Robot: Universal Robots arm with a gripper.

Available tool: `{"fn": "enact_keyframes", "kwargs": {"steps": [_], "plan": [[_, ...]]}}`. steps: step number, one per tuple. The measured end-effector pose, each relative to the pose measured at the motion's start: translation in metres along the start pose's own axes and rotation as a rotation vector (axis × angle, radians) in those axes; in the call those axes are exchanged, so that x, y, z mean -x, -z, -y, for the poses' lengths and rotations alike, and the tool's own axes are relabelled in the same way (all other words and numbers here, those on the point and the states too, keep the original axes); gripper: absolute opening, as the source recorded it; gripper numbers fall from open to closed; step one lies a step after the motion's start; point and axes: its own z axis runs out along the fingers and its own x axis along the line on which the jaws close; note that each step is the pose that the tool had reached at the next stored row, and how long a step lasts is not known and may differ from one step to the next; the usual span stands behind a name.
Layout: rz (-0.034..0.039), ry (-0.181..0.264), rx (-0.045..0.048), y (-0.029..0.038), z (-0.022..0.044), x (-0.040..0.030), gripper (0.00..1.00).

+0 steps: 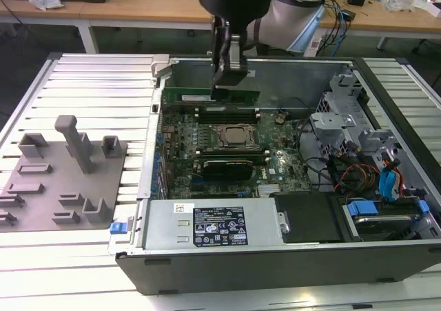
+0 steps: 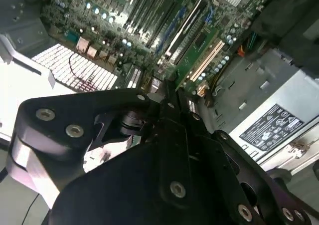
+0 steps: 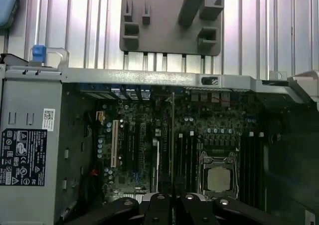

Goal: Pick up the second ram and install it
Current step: 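Pick up the second ram and move it above second insertion slot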

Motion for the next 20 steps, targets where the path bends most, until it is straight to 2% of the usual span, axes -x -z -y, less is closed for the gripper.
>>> {"fn": "enact_keyframes", "kwargs": {"steps": [2, 4, 6, 8, 10, 15, 16, 20], "plan": [[0.0001, 0.000, 0.0011, 0.0007, 0.0123, 0.0026, 0.13], [0.0001, 0.000, 0.0019, 0.0012, 0.0191, 0.0038, 0.13], [0.0001, 0.000, 0.0033, 0.0019, 0.0310, 0.0058, 0.13], [0.0002, 0.000, 0.0054, 0.0029, 0.0467, 0.0082, 0.13], [0.0002, 0.000, 0.0070, 0.0036, 0.0567, 0.0097, 0.13], [0.0004, 0.000, 0.0100, 0.0044, 0.0728, 0.0126, 0.13], [0.0004, 0.000, 0.0116, 0.0046, 0.0780, 0.0138, 0.13], [0.0043, 0.000, 0.0129, 0.0005, 0.0802, 0.0160, 0.13]]}}
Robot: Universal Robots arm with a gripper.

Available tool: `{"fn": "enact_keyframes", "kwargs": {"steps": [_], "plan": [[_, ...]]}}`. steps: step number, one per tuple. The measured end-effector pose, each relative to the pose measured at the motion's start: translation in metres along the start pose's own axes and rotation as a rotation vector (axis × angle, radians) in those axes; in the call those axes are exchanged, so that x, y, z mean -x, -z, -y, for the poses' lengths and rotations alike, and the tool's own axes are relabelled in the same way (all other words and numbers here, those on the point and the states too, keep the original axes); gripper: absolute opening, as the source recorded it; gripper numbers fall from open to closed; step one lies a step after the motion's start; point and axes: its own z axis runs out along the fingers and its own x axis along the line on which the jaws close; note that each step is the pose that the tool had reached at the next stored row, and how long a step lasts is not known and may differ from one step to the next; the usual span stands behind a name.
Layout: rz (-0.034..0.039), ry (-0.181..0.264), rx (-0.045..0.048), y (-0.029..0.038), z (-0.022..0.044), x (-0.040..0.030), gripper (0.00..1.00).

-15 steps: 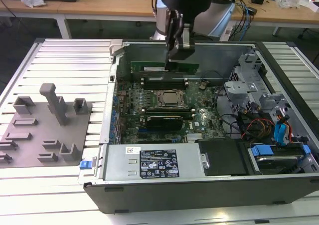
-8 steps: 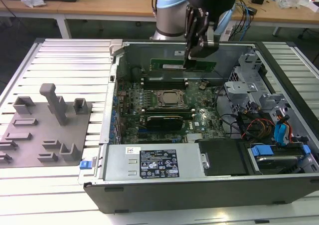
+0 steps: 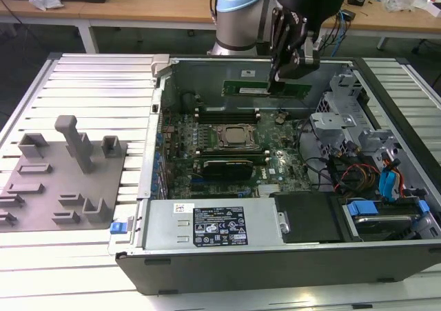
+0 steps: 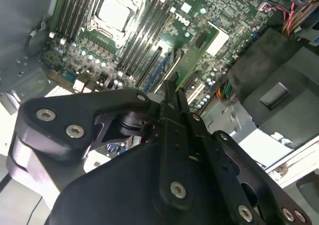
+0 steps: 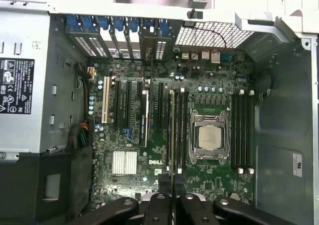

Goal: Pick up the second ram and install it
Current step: 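Pick up the second ram and move it above second insertion slot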

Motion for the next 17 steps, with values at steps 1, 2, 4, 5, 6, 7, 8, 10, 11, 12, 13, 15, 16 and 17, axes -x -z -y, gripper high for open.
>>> {"fn": "enact_keyframes", "kwargs": {"steps": [1, 2, 4, 5, 6, 7, 8, 10, 11, 12, 13, 15, 16, 17], "plan": [[0.0005, 0.000, 0.0000, -0.0019, -0.0002, 0.0014, 0.13], [0.0005, 0.000, -0.0001, -0.0039, -0.0005, 0.0028, 0.13], [0.0006, 0.000, -0.0001, -0.0075, -0.0007, 0.0043, 0.13], [0.0006, 0.000, 0.0002, -0.0113, -0.0003, 0.0046, 0.13], [0.0006, 0.000, 0.0006, -0.0143, -0.0001, 0.0047, 0.13], [0.0006, 0.000, 0.0007, -0.0162, 0.0001, 0.0046, 0.13], [0.0006, 0.000, 0.0010, -0.0179, 0.0002, 0.0045, 0.13], [0.0008, 0.000, 0.0017, -0.0234, 0.0007, 0.0042, 0.13], [0.0006, 0.000, 0.0019, -0.0251, 0.0008, 0.0042, 0.13], [0.0007, 0.000, 0.0021, -0.0280, 0.0010, 0.0040, 0.13], [0.0007, 0.000, 0.0022, -0.0329, 0.0015, 0.0038, 0.13], [0.0007, 0.000, 0.0024, -0.0389, 0.0020, 0.0035, 0.13], [0.0006, 0.000, 0.0024, -0.0396, 0.0020, 0.0035, 0.13], [0.0006, 0.000, 0.0023, -0.0404, 0.0021, 0.0034, 0.13]]}}
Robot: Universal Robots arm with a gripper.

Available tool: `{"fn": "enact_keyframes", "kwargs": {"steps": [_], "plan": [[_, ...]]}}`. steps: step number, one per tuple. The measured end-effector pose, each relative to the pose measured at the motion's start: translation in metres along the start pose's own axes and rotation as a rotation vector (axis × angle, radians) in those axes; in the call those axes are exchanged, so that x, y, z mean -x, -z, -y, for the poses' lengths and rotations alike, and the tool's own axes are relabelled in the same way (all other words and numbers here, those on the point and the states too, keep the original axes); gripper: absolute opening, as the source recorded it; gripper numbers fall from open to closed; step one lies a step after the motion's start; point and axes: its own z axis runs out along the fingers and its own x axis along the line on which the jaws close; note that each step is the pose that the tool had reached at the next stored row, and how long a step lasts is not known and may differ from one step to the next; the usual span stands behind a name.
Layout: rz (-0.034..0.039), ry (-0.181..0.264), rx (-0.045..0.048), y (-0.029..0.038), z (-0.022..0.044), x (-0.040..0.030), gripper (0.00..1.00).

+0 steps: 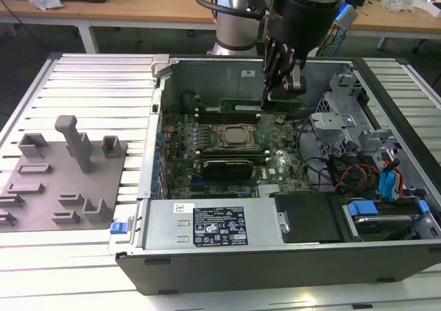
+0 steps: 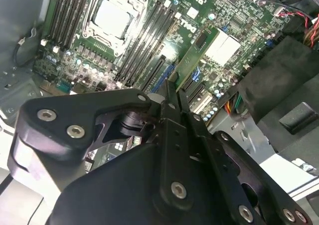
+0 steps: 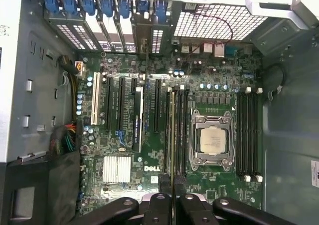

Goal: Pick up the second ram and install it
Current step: 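Pick up the second ram and move it above second insertion slot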

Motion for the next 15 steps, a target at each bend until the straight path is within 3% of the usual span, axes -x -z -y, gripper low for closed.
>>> {"fn": "enact_keyframes", "kwargs": {"steps": [8, 15], "plan": [[0.0001, 0.000, 0.0000, -0.0107, 0.0009, -0.0005, 0.13], [0.0000, 0.000, 0.0000, -0.0113, 0.0008, -0.0006, 0.13]]}}
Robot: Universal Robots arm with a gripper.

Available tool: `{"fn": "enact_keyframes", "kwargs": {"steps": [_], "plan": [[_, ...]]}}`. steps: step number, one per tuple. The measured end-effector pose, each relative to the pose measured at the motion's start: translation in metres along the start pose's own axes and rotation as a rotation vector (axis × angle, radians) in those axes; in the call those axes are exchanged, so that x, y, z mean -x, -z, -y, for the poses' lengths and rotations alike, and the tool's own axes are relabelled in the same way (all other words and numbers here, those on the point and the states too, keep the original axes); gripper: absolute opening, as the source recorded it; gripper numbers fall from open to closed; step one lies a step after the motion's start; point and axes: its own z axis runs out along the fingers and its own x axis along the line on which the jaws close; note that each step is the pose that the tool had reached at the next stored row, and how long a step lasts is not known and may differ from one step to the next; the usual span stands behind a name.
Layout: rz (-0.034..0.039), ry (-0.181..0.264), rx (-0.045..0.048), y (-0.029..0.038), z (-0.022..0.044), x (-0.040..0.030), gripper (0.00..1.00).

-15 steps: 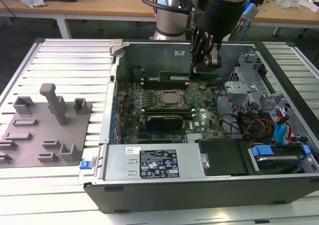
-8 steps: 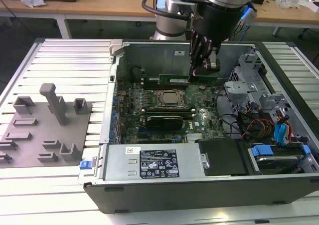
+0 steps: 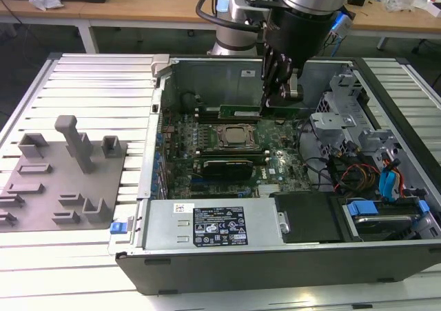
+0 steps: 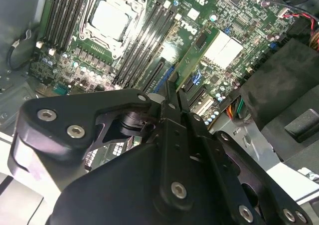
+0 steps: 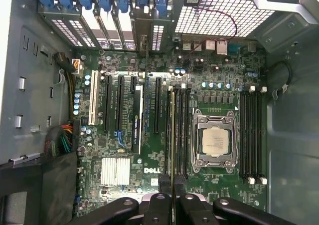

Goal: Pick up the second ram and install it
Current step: 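Pick up the second ram and move it above second insertion slot, then insert the second ram into the second slot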

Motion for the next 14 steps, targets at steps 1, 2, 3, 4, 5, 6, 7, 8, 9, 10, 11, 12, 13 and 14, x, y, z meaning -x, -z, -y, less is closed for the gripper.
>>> {"fn": "enact_keyframes", "kwargs": {"steps": [1, 2, 3, 4, 5, 6, 7, 8, 9, 10, 11, 12, 13, 14], "plan": [[0.0000, 0.000, 0.0000, 0.0000, 0.0000, 0.0000, 0.13], [0.0000, 0.000, 0.0000, 0.0000, 0.0000, 0.0000, 0.13], [0.0000, 0.000, 0.0000, 0.0000, 0.0000, 0.0000, 0.13], [0.0000, 0.000, 0.0000, -0.0001, 0.0000, 0.0000, 0.13], [0.0000, 0.000, 0.0000, -0.0001, 0.0000, 0.0000, 0.13], [0.0000, 0.000, 0.0000, -0.0001, 0.0000, 0.0000, 0.13], [0.0003, 0.000, 0.0000, -0.0001, 0.0000, 0.0000, 0.13], [0.0070, 0.001, -0.0003, -0.0002, 0.0000, 0.0002, 0.13], [0.0116, 0.001, -0.0005, -0.0004, 0.0001, 0.0009, 0.13], [0.0132, 0.001, -0.0005, -0.0010, 0.0002, 0.0043, 0.13], [0.0136, 0.001, -0.0004, -0.0015, 0.0004, 0.0081, 0.13], [0.0143, 0.001, -0.0005, -0.0022, 0.0006, 0.0109, 0.13], [0.0153, 0.002, -0.0005, -0.0031, 0.0008, 0.0120, 0.13], [0.0157, 0.002, -0.0006, -0.0043, 0.0008, 0.0123, 0.13]]}}
